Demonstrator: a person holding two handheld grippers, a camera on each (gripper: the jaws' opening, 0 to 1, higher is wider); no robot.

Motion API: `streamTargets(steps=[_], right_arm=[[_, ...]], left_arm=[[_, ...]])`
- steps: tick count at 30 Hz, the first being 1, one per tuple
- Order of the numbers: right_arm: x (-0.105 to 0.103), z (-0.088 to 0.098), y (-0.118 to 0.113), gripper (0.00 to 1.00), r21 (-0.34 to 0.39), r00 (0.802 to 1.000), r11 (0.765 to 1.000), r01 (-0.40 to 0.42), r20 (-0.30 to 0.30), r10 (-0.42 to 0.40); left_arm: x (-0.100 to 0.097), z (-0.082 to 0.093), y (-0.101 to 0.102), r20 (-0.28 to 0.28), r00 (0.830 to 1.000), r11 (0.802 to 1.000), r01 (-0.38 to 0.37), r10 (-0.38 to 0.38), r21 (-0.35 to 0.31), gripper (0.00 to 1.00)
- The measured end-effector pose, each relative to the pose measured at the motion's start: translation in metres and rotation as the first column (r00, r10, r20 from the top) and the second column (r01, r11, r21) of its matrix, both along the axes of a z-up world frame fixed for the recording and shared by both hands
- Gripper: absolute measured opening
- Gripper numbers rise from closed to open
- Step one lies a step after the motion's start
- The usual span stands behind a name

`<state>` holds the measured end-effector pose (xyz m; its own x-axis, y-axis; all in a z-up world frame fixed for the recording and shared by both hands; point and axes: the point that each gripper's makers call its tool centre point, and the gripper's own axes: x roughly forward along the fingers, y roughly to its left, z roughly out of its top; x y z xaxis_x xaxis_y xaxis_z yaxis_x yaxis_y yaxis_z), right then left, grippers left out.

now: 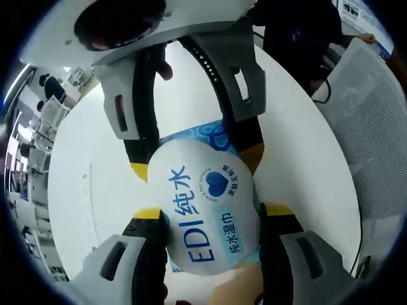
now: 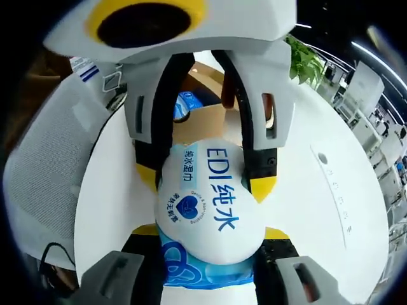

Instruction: Operate the shoe box by opening the lid, removing the specified soft item, and placing it in the target area until the item is outside and the box remains undamaged.

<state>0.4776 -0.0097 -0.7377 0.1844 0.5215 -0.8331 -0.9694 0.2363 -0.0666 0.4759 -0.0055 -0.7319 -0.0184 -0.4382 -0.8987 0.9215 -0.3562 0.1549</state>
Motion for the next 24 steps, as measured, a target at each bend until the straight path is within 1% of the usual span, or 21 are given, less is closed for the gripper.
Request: streamTargets(steps=[4,10,19,24], right_arm=[[0.002,-0.006,-0.002,0.53,0.0,1.0,1.0,-0.004,-0.008,0.004],[0.001,-0.015,-0.005,0.53,0.003,1.0,1.0,-0.011,-0.018,0.011],[0.0,-0.03,-0.006,0.53,0.005,0.999,1.0,-0.016,-0.033,0.016],[0.003,-0.034,-0.005,0.53,0.002,0.999,1.0,-0.024,-0.033,0.024]], left_arm=[[0.002,-0.007,-0.002,0.001,1.0,1.0,-0.005,0.005,0.008,0.57],[0.001,-0.016,-0.005,-0.01,1.0,1.0,-0.014,0.014,0.011,0.57],[0.001,-0.03,-0.005,-0.015,1.0,1.0,-0.024,0.024,0.02,0.57],[0.003,-0.031,-0.004,-0.012,0.999,0.999,-0.035,0.035,0.021,0.56]])
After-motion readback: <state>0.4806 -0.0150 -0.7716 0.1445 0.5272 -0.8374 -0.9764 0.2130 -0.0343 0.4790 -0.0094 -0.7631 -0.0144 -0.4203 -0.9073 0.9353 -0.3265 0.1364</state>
